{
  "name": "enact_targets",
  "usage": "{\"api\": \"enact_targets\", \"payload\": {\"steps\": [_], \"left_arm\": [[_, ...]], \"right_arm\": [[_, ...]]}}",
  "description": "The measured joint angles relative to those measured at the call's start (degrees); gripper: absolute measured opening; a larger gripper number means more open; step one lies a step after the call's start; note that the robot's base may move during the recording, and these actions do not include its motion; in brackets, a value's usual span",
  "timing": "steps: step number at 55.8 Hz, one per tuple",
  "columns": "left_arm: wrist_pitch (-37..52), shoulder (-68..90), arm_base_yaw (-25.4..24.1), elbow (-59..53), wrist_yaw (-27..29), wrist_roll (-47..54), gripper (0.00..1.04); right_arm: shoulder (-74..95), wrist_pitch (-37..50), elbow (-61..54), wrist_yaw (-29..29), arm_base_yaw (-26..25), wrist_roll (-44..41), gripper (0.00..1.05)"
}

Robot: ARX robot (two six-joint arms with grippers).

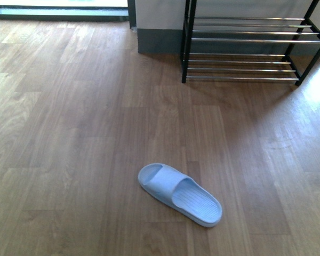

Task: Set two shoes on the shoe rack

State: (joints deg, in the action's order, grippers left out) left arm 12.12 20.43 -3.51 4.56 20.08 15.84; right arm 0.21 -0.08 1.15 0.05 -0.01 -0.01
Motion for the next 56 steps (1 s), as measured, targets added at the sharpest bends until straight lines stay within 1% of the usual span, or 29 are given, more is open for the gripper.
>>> {"api": "enact_targets", "payload": {"steps": [16, 17, 18, 22, 26, 28, 31, 34, 35, 37, 38, 39, 43, 46, 49, 56], "left_arm": [[0.07, 0.02, 0.0, -0.04, 0.52, 0.0, 0.02], [0.09, 0.09, 0.0, -0.04, 0.46, 0.0, 0.02], [0.09, 0.11, 0.0, -0.04, 0.5, 0.02, 0.02], [0.09, 0.11, 0.0, -0.04, 0.46, 0.0, 0.02], [0.09, 0.11, 0.0, -0.04, 0.31, 0.0, 0.02], [0.09, 0.11, 0.0, -0.04, 0.28, 0.02, 0.02], [0.09, 0.11, 0.0, -0.04, 0.28, 0.02, 0.02], [0.09, 0.11, 0.0, -0.04, 0.28, 0.02, 0.02], [0.09, 0.11, 0.0, -0.04, 0.31, 0.02, 0.02], [0.09, 0.11, 0.0, -0.04, 0.28, 0.02, 0.02], [0.09, 0.11, 0.0, -0.04, 0.28, 0.0, 0.02], [0.09, 0.11, 0.0, -0.04, 0.28, 0.0, 0.02], [0.09, 0.11, 0.0, -0.04, 0.28, 0.02, 0.02], [0.09, 0.11, 0.0, -0.02, 0.28, 0.0, 0.02], [0.09, 0.11, 0.0, -0.04, 0.28, 0.02, 0.02], [0.09, 0.11, 0.0, -0.04, 0.31, 0.02, 0.02]], "right_arm": [[0.02, 0.0, 0.0, -0.24, 0.0, 0.0, 0.96], [1.6, -3.72, 1.09, -2.23, -0.52, -2.95, 0.96], [3.06, -5.22, 1.57, -3.45, -0.96, -4.46, 0.96], [10.1, -3.65, 1.79, -6.78, -3.28, -8.96, 0.96], [20.11, 3.98, 1.77, -7.45, -6.08, -13.38, 0.96], [28.26, 11.08, 1.92, -9.14, -7.93, -17.35, 0.96], [37.83, 18.78, 2.47, -9.73, -9.14, -21.14, 0.96], [54.01, 31.69, 4.11, -9.7, -10.14, -26.6, 0.96], [62.29, 37.51, 5.51, -9.73, -10.45, -28.68, 0.96], [73.33, 44.46, 7.89, -9.33, -10.64, -30.62, 0.96], [81.44, 49.11, 9.92, -8.55, -10.62, -32.13, 0.96], [86.47, 51.43, 11.37, -8.5, -10.62, -32.74, 0.96], [104.43, 56.52, 16.92, -7.3, -10.14, -34.42, 0.96], [112.13, 57.92, 19.15, -7.17, -9.55, -34.86, 0.96], [123.27, 59.49, 22.1, -7.17, -8.09, -36.65, 0.96], [139.51, 62.71, 28.17, -8.13, -4.72, -37.83, 0.96]]}}
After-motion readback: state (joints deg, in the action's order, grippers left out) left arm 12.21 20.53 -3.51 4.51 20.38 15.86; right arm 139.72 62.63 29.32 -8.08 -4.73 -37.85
